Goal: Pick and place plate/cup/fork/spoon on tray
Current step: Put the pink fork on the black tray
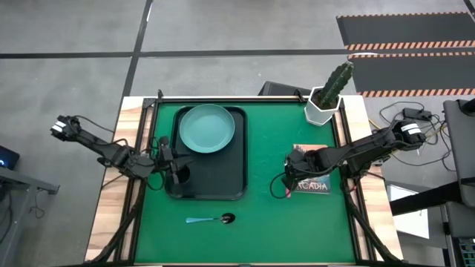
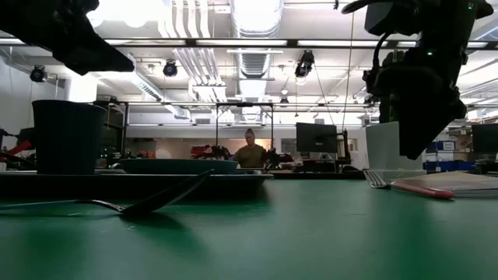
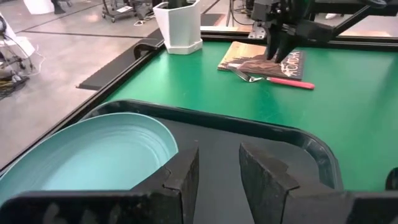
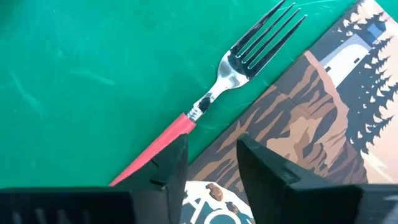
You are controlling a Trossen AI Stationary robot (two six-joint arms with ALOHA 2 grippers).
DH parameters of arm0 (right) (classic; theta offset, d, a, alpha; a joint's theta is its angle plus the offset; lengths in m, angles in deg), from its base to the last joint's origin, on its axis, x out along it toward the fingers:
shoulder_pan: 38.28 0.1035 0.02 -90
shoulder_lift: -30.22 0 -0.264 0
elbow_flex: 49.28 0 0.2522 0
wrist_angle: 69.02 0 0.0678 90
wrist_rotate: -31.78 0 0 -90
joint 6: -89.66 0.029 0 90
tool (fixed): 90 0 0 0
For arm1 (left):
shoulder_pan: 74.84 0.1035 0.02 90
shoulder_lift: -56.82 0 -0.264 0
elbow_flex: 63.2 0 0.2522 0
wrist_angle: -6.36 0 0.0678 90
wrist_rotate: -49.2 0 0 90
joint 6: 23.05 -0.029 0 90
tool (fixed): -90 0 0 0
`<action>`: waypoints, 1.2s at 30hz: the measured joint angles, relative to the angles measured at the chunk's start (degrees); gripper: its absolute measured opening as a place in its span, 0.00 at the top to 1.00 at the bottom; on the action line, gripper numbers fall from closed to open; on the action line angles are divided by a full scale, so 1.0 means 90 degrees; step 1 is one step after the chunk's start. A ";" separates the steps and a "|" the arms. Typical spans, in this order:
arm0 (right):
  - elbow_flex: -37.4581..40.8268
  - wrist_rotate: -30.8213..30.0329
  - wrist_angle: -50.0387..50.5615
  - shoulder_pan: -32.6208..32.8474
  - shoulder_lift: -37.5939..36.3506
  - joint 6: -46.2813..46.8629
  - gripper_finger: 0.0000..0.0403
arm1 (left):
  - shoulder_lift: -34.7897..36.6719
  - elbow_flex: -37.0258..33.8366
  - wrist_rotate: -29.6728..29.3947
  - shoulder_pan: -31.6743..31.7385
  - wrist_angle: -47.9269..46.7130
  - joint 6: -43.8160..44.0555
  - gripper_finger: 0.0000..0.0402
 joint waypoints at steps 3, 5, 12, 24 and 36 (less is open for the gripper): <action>0.0000 -0.0101 -0.0027 0.0000 0.0015 0.0280 0.64 | 0.0001 0.0000 -0.0046 0.0000 -0.0002 -0.0001 0.76; 0.0006 -0.0118 -0.0036 0.0000 0.0056 0.0362 0.61 | -0.0006 0.0000 -0.0056 0.0000 -0.0002 -0.0002 0.76; 0.0008 -0.0120 -0.0148 0.0000 0.0593 0.0425 0.58 | -0.0011 0.0000 -0.0056 -0.0002 -0.0008 -0.0005 0.76; 0.0005 -0.0130 -0.0267 -0.0150 0.1204 0.0286 0.58 | -0.0008 0.0000 -0.0054 -0.0002 -0.0002 -0.0005 0.76; 0.0010 -0.0105 -0.0903 -0.0189 0.1063 0.0337 0.58 | -0.0055 0.0000 -0.0051 -0.0002 0.0000 0.0046 0.76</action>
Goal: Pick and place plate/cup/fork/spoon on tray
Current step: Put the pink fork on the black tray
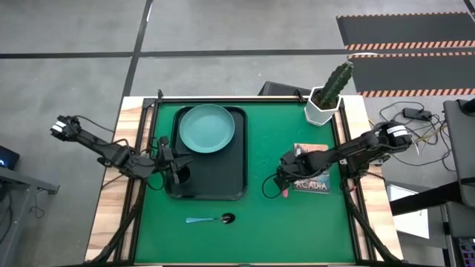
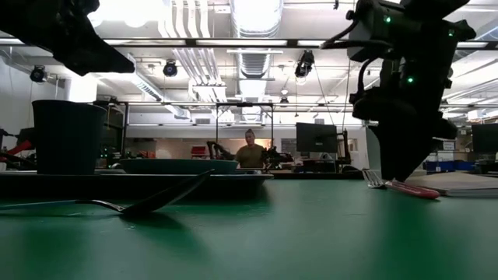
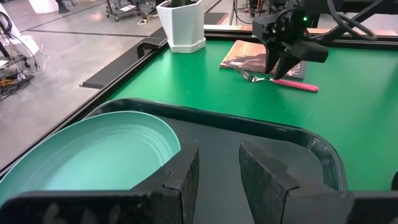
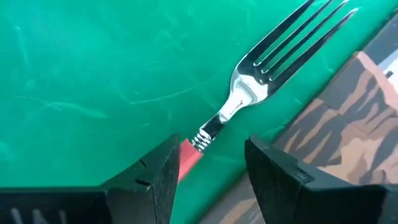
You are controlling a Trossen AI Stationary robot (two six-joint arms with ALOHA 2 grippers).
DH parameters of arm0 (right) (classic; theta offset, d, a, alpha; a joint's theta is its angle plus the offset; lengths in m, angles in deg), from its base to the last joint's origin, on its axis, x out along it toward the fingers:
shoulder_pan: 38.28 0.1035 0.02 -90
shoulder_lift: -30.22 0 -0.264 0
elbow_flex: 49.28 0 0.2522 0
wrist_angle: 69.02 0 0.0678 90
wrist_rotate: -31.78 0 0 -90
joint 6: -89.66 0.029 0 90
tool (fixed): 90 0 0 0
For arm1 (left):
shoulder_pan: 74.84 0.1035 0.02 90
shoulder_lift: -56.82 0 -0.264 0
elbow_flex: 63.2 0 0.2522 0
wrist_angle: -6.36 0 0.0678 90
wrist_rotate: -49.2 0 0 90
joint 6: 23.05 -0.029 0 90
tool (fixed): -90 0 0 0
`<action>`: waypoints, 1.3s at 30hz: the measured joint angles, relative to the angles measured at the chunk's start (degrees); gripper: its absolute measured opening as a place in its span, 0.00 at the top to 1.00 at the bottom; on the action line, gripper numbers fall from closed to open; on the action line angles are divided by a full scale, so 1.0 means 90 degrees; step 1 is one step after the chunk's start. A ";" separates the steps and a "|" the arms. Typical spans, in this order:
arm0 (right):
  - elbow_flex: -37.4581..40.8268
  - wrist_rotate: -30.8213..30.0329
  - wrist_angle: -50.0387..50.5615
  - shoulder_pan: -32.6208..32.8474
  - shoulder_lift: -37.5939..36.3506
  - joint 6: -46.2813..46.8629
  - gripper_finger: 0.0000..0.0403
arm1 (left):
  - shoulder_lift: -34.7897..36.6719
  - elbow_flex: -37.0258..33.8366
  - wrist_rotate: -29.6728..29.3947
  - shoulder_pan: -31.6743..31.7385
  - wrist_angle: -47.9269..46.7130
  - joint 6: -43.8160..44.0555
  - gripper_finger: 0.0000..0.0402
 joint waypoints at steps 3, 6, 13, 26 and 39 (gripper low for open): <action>0.0000 0.0001 -0.0121 -0.0002 0.0176 -0.0025 0.59 | -0.0025 0.0000 0.0000 0.0000 0.0002 0.0000 0.76; -0.0007 0.0001 -0.0275 -0.0002 0.0395 -0.0071 0.60 | -0.0026 0.0000 0.0000 0.0000 0.0002 0.0000 0.76; -0.0016 -0.0023 -0.0466 0.0000 0.0623 -0.0224 0.70 | -0.0038 0.0000 0.0000 0.0000 0.0038 0.0002 0.76; 0.0002 -0.0062 -0.0940 -0.0007 0.0476 -0.0367 0.93 | -0.0029 0.0000 0.0000 0.0000 0.0053 0.0001 0.76; -0.0472 -0.0122 -0.0746 -0.0284 -0.0184 -0.1562 0.93 | -0.0024 0.0002 -0.0336 0.0000 0.0762 -0.0595 0.76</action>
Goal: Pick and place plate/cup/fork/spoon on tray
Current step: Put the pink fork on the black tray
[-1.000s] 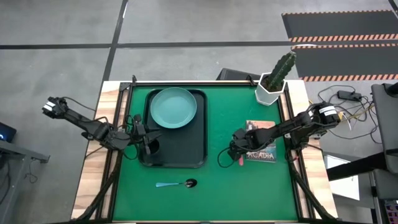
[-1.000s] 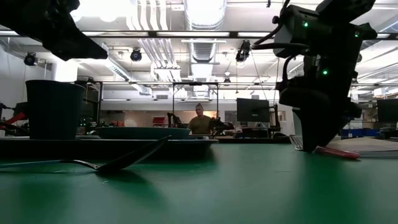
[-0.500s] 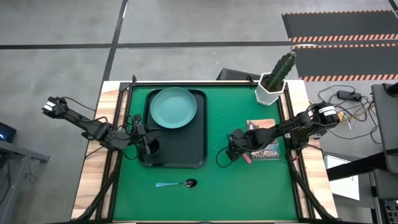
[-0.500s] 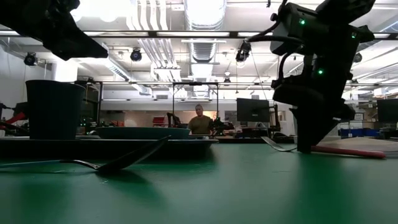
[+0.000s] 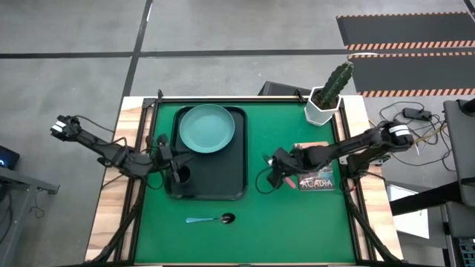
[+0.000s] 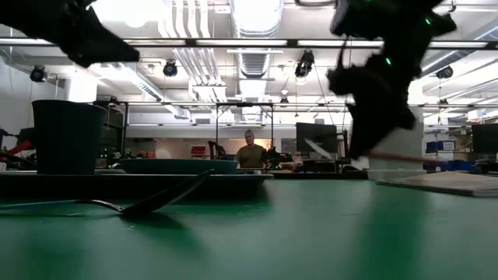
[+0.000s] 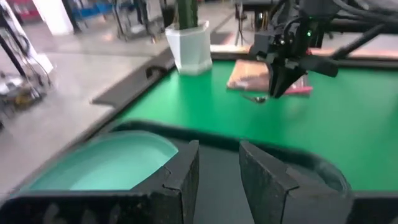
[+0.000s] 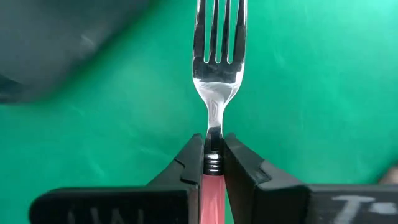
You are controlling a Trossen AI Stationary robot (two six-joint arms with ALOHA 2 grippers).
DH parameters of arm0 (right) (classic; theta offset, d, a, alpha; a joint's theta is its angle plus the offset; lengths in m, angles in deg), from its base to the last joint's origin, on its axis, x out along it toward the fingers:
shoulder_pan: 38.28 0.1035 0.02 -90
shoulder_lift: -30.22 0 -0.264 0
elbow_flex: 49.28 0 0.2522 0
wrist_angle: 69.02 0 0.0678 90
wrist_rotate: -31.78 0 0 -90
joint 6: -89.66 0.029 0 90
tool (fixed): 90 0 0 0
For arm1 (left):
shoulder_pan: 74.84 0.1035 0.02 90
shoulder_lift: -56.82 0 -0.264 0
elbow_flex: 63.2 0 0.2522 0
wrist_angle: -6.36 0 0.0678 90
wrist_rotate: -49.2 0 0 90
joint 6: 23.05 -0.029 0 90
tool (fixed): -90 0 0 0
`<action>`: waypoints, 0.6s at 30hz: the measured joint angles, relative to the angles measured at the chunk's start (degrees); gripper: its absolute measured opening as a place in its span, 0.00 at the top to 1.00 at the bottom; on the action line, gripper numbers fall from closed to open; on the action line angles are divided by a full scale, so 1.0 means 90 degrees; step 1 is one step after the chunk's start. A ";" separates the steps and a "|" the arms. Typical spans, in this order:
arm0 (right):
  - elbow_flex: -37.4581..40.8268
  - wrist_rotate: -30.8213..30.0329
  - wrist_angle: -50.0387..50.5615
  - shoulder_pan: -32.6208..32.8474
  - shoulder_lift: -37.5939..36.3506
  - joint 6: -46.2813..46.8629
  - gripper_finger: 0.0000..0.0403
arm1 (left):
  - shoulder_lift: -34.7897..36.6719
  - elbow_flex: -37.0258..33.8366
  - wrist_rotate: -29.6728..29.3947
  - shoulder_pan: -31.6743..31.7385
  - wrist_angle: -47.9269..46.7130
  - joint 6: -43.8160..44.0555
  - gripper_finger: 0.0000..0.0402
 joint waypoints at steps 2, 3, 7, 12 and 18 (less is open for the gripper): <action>-0.0329 0.0009 0.0072 -0.0111 -0.0029 -0.0494 0.93 | 0.0010 0.0000 -0.0099 0.0000 0.0422 -0.0459 0.76; -0.0502 0.0038 0.0090 -0.0165 -0.0012 -0.0740 0.93 | 0.0018 0.0000 -0.0197 0.0000 0.0678 -0.0737 0.76; -0.1342 0.0419 0.0100 -0.0383 0.0305 -0.1718 0.93 | 0.0088 0.0005 -0.0612 0.0000 0.1871 -0.1928 0.76; -0.2522 0.0862 0.0234 -0.0611 0.1060 -0.3195 0.93 | 0.0240 0.0015 -0.0950 0.0000 0.3146 -0.3117 0.76; -0.3869 0.1429 0.0306 -0.0922 0.2158 -0.5206 0.93 | 0.0378 0.0006 -0.0952 0.0000 0.3069 -0.2907 0.76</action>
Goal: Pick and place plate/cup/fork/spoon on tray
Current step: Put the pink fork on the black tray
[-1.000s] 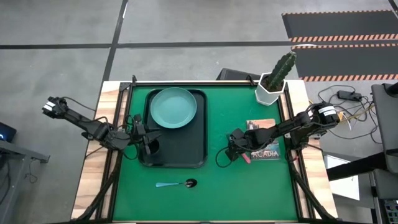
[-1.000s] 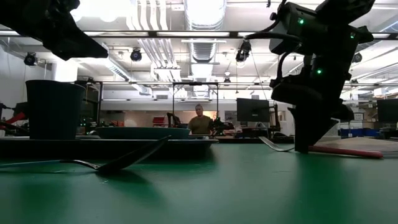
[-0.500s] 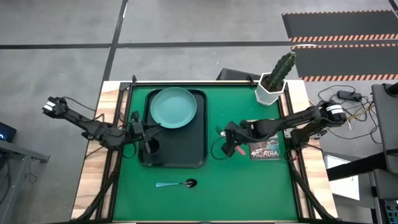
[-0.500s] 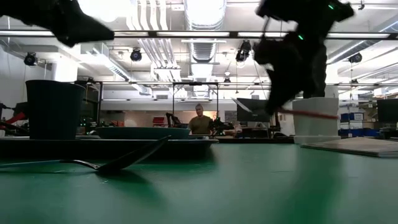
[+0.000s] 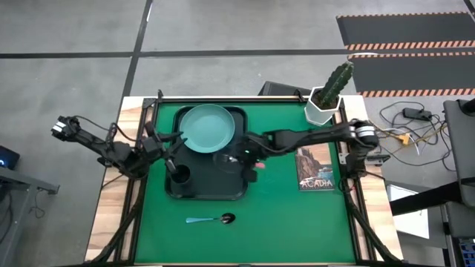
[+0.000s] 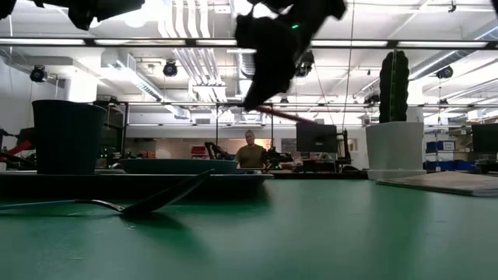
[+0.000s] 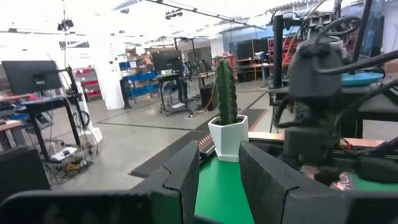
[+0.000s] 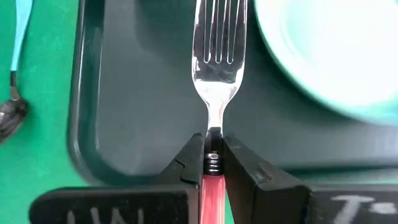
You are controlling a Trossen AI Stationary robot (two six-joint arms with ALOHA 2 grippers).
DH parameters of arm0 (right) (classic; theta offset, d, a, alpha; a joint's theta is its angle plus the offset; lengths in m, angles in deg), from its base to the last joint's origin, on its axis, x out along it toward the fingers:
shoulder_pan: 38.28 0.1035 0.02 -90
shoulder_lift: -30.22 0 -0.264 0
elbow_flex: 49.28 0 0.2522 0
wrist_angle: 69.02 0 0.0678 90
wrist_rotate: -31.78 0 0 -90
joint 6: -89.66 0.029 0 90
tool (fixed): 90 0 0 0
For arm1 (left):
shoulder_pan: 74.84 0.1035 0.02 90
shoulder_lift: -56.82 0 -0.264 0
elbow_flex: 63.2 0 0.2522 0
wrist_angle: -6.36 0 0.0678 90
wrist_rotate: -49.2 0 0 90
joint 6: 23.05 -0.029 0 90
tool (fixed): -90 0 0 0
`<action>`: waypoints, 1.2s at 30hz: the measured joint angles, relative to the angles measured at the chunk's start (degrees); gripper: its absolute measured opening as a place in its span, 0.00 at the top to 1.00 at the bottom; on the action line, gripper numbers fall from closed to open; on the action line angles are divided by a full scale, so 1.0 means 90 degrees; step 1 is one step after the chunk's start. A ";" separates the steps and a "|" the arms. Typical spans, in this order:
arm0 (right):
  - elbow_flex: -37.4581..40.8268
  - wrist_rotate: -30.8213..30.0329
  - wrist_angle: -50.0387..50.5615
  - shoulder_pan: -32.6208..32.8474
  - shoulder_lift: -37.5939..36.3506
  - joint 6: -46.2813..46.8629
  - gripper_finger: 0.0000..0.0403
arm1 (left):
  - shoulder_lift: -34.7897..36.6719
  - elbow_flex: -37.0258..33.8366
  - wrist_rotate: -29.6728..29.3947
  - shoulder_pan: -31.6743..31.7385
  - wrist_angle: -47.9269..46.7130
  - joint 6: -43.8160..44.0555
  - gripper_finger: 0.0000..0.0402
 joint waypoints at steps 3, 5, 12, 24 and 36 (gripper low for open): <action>-0.0640 0.0287 0.0085 -0.0156 0.0537 -0.0723 0.93 | -0.0009 -0.0001 0.0002 0.0000 -0.0006 0.0008 0.76; -0.0998 0.0498 0.0119 -0.0240 0.0848 -0.1103 0.93 | -0.0052 -0.0001 0.0002 0.0000 -0.0001 0.0010 0.76; -0.1924 0.0749 0.0139 -0.0421 0.1759 -0.1801 0.93 | -0.0050 -0.0001 0.0005 0.0000 0.0001 0.0011 0.76; -0.2979 0.1048 0.0121 -0.0438 0.2676 -0.2440 0.93 | -0.0057 -0.0004 0.0017 0.0000 0.0001 0.0018 0.76; -0.3174 0.1046 0.0201 -0.0452 0.2837 -0.2596 0.93 | -0.0057 -0.0006 0.0017 0.0000 0.0001 0.0016 0.76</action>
